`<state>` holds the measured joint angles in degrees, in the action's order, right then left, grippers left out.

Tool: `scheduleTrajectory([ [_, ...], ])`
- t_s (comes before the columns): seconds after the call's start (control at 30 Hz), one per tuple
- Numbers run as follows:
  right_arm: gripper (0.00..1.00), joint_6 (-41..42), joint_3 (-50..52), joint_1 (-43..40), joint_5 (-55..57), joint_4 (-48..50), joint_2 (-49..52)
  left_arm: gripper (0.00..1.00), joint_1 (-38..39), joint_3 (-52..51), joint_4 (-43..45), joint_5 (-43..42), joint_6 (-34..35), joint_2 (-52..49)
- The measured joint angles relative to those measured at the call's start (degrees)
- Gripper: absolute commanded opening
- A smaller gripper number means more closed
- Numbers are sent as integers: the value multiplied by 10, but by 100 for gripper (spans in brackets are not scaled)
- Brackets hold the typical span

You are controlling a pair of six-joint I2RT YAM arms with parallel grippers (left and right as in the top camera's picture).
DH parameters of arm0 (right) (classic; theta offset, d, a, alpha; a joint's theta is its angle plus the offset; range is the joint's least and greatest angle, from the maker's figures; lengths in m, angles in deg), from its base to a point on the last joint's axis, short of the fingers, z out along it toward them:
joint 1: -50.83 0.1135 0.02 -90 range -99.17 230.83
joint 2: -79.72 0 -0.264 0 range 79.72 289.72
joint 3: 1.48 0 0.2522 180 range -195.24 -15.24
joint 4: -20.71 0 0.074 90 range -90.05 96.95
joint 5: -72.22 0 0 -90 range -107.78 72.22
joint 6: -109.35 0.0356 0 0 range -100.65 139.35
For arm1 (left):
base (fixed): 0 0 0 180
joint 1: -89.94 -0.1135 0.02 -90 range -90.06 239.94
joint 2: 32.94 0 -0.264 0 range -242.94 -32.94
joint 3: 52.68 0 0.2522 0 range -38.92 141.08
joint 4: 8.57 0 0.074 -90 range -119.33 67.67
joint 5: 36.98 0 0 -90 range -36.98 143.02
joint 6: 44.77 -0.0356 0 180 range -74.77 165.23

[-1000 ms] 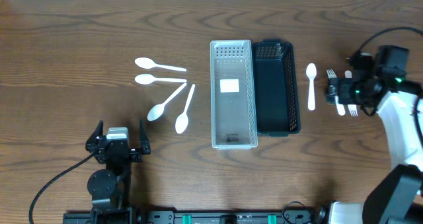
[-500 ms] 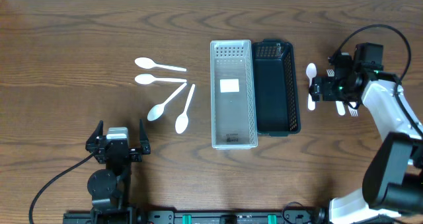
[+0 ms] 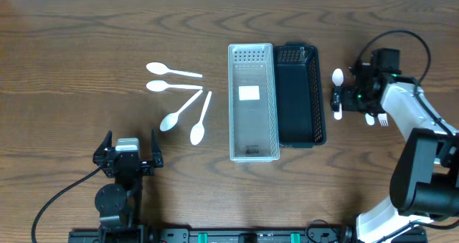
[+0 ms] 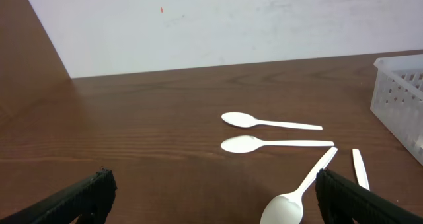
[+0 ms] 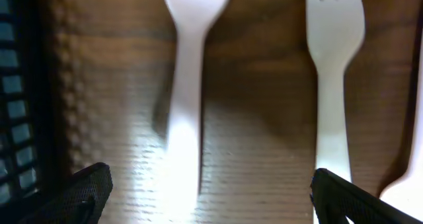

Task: Pack container
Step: 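Move right gripper over the white spoon and grasp it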

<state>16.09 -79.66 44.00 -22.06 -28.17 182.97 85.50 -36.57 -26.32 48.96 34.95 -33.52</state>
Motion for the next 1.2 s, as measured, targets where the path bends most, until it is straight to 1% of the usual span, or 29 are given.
scheduleTrajectory([
  [0.27,99,13,-13,40,28,11,0,98,0,0,0,0,0,0],
  [0.47,99,16,-13,40,31,33,0,98,0,0,0,0,0,0],
  [0.77,99,34,-13,41,87,35,1,98,0,0,0,0,0,0],
  [1.2,99,63,-13,41,93,66,4,98,0,0,0,0,0,0],
])
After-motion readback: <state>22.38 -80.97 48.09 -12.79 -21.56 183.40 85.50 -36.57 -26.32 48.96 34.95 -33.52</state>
